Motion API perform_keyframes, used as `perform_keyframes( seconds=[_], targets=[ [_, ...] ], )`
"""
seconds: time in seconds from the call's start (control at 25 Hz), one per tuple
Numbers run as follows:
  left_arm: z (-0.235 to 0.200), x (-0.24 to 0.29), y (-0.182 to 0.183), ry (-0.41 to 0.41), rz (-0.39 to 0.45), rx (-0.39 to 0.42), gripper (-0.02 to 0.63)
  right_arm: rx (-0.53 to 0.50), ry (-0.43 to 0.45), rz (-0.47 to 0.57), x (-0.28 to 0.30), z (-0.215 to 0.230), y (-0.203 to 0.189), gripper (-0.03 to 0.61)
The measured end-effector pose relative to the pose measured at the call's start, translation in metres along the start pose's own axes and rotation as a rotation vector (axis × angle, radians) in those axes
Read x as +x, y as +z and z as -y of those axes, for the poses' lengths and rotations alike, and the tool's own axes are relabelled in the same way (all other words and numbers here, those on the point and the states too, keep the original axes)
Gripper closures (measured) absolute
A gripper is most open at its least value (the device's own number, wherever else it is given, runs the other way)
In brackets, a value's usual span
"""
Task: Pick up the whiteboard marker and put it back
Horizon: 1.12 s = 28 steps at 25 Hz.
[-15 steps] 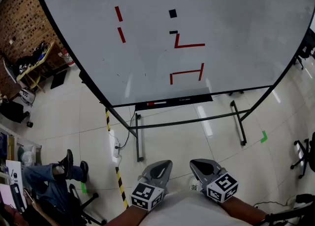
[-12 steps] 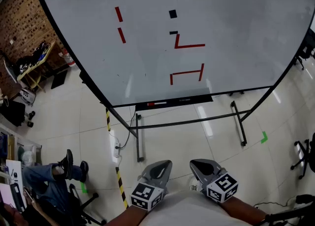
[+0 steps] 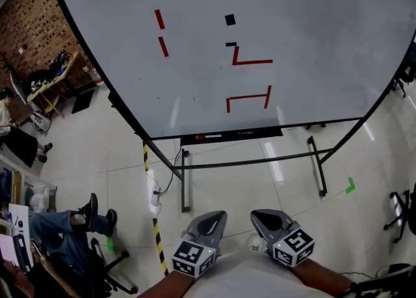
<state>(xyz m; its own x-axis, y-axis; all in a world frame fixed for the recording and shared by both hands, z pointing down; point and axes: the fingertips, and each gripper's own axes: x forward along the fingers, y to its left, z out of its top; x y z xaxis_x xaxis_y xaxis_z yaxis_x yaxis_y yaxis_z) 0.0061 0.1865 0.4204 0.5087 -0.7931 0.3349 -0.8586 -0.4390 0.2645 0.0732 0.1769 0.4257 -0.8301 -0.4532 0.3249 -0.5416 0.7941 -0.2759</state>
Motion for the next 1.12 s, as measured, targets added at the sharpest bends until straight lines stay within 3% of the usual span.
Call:
perform_keyframes(
  seconds=[0.76, 1.12],
  targets=[
    [0.043, 0.028, 0.006, 0.128, 0.023, 0.002, 0.597, -0.041, 0.119, 0.009, -0.038, 0.035, 0.008, 0.577],
    [0.050, 0.036, 0.002, 0.206, 0.020, -0.004, 0.597, -0.007, 0.171, -0.006, -0.042, 0.054, 0.001, 0.577]
  ],
)
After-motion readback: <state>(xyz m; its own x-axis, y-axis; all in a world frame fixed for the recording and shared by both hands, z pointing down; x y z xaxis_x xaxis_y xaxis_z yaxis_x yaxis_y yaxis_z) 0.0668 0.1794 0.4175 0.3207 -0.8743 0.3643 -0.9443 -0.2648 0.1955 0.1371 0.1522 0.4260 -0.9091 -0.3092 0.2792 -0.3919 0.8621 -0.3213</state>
